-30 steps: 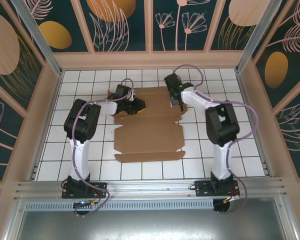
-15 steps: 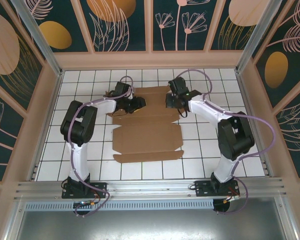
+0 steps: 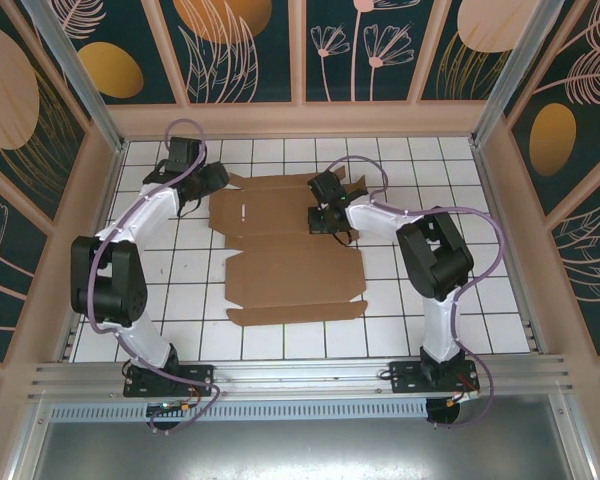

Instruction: Fold the paper box

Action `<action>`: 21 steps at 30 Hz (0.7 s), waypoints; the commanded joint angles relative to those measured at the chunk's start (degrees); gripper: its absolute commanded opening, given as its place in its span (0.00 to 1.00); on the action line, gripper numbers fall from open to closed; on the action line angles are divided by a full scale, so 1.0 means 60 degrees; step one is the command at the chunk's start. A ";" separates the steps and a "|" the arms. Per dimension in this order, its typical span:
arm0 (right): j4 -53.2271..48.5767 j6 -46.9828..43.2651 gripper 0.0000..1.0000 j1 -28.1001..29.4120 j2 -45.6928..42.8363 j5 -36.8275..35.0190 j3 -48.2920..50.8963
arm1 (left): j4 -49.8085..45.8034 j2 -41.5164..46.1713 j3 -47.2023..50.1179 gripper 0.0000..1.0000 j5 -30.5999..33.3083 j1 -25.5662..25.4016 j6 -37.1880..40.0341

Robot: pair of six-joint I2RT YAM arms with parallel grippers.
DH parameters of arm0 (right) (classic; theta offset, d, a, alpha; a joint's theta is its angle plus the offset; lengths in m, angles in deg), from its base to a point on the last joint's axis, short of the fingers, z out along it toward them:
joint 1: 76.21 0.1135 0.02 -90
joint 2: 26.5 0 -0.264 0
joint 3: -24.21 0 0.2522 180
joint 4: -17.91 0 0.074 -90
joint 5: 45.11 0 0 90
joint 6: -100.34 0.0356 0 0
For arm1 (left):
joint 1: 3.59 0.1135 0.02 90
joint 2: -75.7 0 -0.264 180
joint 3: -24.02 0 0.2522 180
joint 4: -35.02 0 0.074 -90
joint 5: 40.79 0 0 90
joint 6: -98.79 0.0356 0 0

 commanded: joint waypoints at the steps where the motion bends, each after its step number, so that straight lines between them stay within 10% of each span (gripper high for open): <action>1: 0.0374 0.0078 0.11 0.0079 -0.0122 -0.0189 0.0030 | -0.1155 -0.0634 -0.0003 0.67 0.1037 0.0076 0.0666; 9: 0.0416 -0.0001 0.12 0.0102 -0.0049 -0.0045 0.0419 | -0.1167 -0.1630 -0.0442 0.63 0.0469 0.0349 0.0992; 21: -0.0057 -0.0244 0.13 0.0187 0.0696 -0.0282 0.0174 | -0.0353 -0.2112 -0.0095 0.27 -0.0799 0.0353 0.0974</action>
